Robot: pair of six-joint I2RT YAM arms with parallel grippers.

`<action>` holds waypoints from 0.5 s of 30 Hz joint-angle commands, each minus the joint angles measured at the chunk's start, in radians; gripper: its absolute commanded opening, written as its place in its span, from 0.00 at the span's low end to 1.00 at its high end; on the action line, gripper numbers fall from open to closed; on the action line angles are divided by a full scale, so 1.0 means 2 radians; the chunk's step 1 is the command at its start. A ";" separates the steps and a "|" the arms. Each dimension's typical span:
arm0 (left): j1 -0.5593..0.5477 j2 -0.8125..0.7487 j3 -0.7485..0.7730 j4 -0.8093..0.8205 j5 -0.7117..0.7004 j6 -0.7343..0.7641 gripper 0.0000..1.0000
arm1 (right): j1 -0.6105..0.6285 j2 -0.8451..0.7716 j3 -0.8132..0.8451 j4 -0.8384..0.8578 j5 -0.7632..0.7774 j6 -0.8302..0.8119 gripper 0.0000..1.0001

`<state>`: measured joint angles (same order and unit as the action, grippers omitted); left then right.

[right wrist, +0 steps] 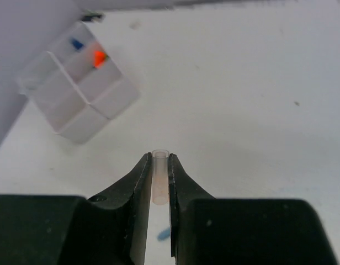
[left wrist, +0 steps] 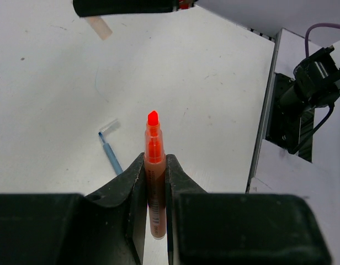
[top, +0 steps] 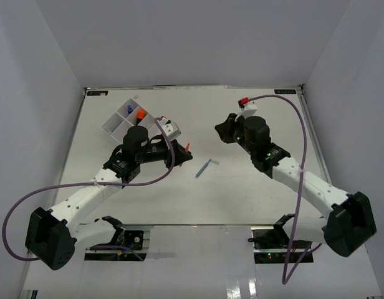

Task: Sort the stationery into containers
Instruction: Pick up the pen cap from the center of the board, then close the pen cap on the pen.

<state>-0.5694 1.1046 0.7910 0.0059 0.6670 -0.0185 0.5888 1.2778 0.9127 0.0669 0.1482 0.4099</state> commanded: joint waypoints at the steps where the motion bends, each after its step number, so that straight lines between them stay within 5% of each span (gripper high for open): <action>1: 0.002 -0.005 -0.007 0.033 0.027 -0.028 0.01 | 0.028 -0.051 -0.054 0.186 -0.042 -0.015 0.08; 10: 0.002 -0.024 -0.027 0.068 0.012 -0.046 0.02 | 0.102 -0.092 -0.110 0.390 -0.058 -0.017 0.08; 15: 0.002 -0.021 -0.028 0.075 0.015 -0.053 0.02 | 0.130 -0.085 -0.117 0.434 -0.063 -0.021 0.08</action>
<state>-0.5694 1.0889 0.7441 0.1173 0.6827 -0.1078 0.8253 1.1118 0.6773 0.7525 0.0360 0.3840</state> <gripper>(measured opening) 0.243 0.190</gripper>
